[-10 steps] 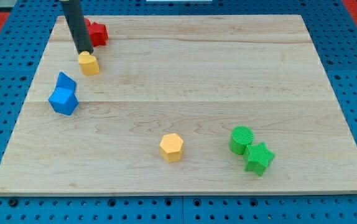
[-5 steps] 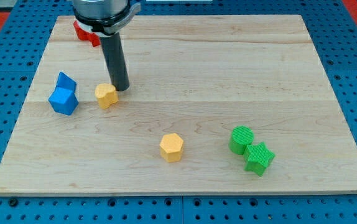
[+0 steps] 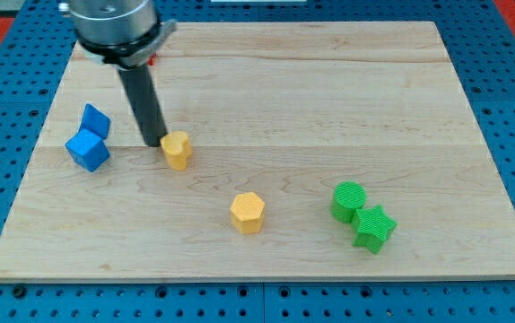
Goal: Push the yellow heart towards the yellow hexagon
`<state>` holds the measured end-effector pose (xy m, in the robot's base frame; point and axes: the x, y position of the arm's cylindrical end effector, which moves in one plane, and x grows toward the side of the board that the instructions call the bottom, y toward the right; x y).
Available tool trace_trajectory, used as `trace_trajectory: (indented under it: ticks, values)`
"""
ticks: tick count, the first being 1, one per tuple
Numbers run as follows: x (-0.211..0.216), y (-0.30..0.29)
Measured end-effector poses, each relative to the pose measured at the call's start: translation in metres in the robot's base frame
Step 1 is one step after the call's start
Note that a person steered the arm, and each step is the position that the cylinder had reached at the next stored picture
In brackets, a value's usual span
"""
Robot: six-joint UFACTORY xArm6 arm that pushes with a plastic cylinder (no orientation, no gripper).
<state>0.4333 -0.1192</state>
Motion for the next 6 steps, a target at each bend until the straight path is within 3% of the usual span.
trace_trajectory:
  ticks: [3, 6]
  values:
    - [0.009, 0.048]
    - [0.074, 0.095]
